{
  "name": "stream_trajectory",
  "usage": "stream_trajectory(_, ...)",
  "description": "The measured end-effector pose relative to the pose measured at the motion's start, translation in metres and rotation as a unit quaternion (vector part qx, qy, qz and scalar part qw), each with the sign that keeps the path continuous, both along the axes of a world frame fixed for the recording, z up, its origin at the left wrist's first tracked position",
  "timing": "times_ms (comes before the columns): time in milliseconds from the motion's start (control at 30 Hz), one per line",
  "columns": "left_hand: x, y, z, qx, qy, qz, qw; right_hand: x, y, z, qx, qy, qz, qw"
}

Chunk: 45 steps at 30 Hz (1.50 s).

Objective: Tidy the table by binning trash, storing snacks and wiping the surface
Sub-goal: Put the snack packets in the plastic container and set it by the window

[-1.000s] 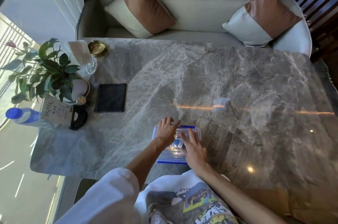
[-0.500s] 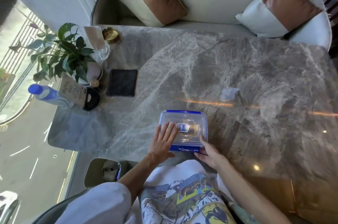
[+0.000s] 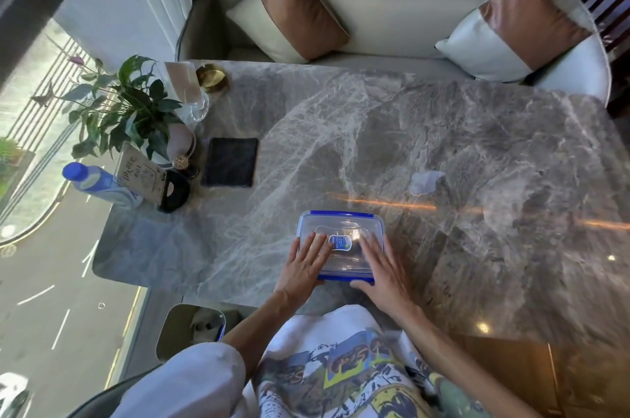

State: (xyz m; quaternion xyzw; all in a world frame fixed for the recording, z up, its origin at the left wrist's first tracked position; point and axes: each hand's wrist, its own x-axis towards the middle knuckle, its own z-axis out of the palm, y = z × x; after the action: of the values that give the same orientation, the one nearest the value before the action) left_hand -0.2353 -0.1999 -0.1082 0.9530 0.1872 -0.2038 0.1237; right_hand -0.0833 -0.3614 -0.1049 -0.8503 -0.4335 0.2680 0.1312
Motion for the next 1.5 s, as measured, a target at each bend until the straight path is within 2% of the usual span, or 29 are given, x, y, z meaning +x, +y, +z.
stream_trajectory(67,0.000,0.002,0.000,-0.002,0.002,-0.003,1.000,0.001,0.001,-0.002,-0.047,-0.030,0.078,0.995)
stream_trajectory(200,0.001,0.003,0.002,-0.020,-0.003,0.004,1.000,-0.004,0.003,-0.002,0.008,-0.008,0.023,1.000)
stream_trajectory(333,0.001,0.003,0.001,-0.017,-0.012,0.013,1.000,-0.005,0.005,0.003,0.023,-0.005,-0.001,1.000)
stream_trajectory(733,0.009,0.012,0.000,-0.009,-0.014,0.006,1.000,0.000,0.018,0.010,-0.013,-0.033,0.014,0.999)
stream_trajectory(967,0.003,0.033,0.001,-0.015,-0.020,-0.050,0.998,-0.002,0.016,0.005,-0.046,-0.055,0.045,0.996)
stream_trajectory(1167,0.007,0.022,0.002,-0.013,-0.018,-0.021,1.000,-0.006,0.022,0.004,-0.053,-0.088,0.036,0.994)
stream_trajectory(1300,0.007,0.021,0.005,-0.016,-0.007,-0.002,1.000,-0.010,0.020,0.007,-0.051,-0.078,0.035,0.995)
stream_trajectory(1500,0.021,0.004,0.011,-0.013,0.008,0.037,0.999,-0.006,0.019,0.006,-0.083,-0.110,0.078,0.987)
